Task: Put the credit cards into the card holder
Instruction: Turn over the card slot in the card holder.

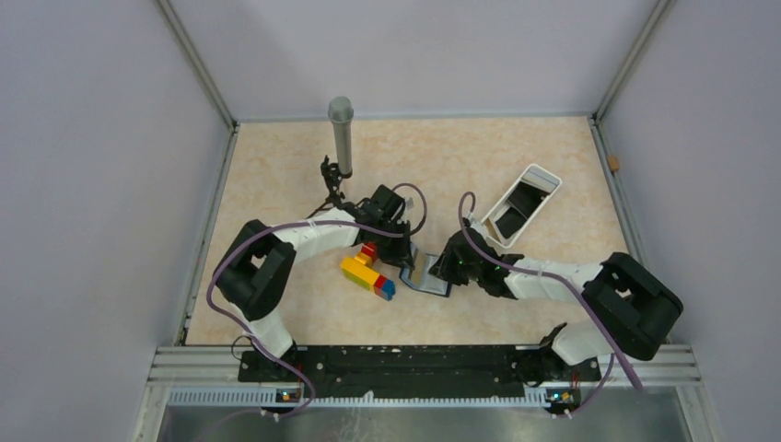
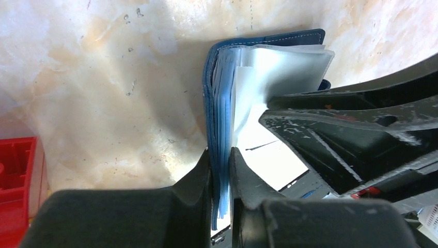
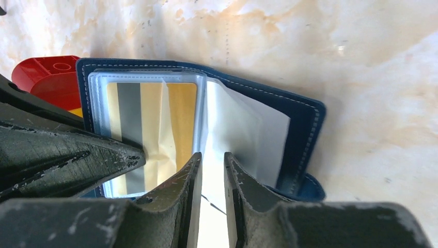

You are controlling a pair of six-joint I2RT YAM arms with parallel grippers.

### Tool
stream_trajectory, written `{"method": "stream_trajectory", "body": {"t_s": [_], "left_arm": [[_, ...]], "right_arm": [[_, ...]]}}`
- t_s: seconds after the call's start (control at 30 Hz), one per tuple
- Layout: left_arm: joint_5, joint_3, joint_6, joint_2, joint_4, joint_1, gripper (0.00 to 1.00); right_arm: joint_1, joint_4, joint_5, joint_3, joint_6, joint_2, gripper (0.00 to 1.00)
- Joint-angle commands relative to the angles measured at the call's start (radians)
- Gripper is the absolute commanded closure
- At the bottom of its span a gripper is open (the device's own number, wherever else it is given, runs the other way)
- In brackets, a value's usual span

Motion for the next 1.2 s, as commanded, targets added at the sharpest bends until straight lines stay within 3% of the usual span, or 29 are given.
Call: {"method": "stream_trajectory", "body": {"t_s": [0.0, 0.4, 0.5, 0.6, 1.0, 1.17], "left_arm": [[-0.047, -0.009, 0.003, -0.006, 0.015, -0.004, 0.92], [-0.017, -0.019, -0.007, -0.016, 0.049, -0.005, 0.93], [-0.023, -0.020, -0.007, -0.024, 0.048, -0.005, 0.94], [-0.019, -0.025, -0.011, -0.026, 0.051, -0.004, 0.94], [-0.003, -0.023, -0.014, -0.042, 0.059, -0.004, 0.93], [0.074, -0.046, -0.021, -0.056, 0.118, -0.004, 0.88]], "right_arm": [[-0.015, -0.147, 0.107, -0.008, -0.045, -0.088, 0.78], [-0.081, -0.255, 0.094, -0.011, -0.111, -0.211, 0.74], [-0.084, -0.208, 0.043, -0.015, -0.119, -0.221, 0.63], [-0.092, -0.145, -0.004, -0.038, -0.102, -0.214, 0.59], [-0.101, -0.058, -0.045, -0.081, -0.064, -0.109, 0.60], [-0.101, -0.017, -0.051, -0.099, -0.045, -0.059, 0.74]]}}
